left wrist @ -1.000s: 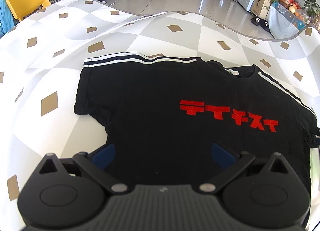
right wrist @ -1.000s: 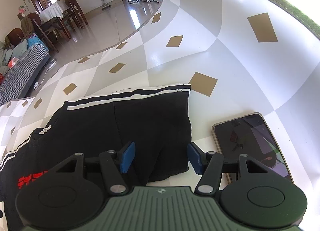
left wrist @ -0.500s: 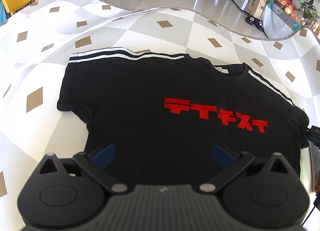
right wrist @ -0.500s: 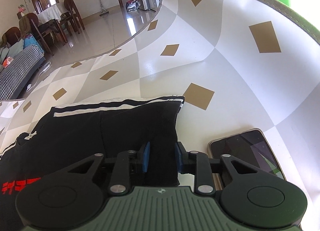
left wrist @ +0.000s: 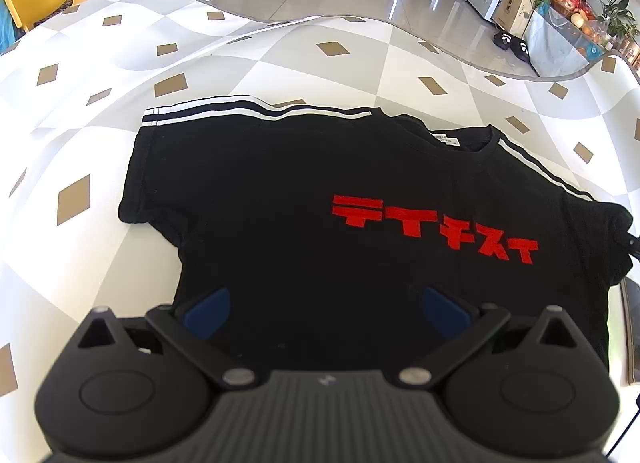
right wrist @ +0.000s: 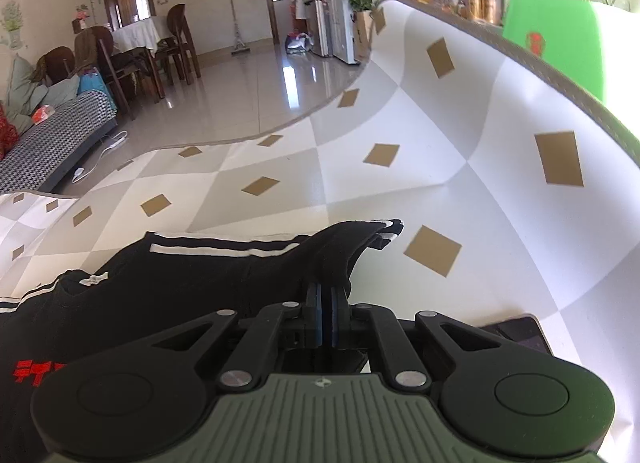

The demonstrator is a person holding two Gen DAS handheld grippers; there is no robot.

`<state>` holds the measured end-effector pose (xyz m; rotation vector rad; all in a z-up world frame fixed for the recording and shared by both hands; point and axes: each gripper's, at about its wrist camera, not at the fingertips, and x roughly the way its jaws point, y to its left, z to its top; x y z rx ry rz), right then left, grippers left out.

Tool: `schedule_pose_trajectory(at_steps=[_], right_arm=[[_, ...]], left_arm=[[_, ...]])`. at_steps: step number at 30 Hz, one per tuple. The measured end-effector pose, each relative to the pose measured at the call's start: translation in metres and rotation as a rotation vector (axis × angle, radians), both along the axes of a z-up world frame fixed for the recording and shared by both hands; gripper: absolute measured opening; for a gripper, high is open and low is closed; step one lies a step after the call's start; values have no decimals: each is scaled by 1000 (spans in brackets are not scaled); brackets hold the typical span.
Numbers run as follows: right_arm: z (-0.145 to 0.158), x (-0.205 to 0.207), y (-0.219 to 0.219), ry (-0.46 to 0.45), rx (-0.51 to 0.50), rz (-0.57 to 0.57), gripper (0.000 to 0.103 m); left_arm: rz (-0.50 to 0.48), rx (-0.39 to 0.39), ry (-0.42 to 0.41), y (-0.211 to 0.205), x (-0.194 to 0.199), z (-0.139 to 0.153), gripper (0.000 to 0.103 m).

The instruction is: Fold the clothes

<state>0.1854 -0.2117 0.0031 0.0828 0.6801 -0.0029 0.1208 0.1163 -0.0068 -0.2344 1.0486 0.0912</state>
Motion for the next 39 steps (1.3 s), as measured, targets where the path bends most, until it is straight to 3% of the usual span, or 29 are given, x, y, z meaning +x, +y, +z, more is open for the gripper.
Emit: schedule_pose_trajectory(at_steps=[7,13,19,23,31,39], right_arm=[[14,-11,38,-72,-55,151,3],[3,-18,69,-27,-5,328,5],[8,-13,55,-15,-8,230,20],[-1,-6,40,57,4,157,22],[-28,-2,43,229,-24,163,27],[-34,-7,55,227,-106,194,34]], left_arm=[[4,2,0,2,-2,0,103],[9,3,7,3,-2,-1,103],[12,4,6,3,-2,0,103],[20,11,15,5,-2,-1,103],[78,14,35,18,-2,-4,103],[97,47,64,25,-1,-8,103]])
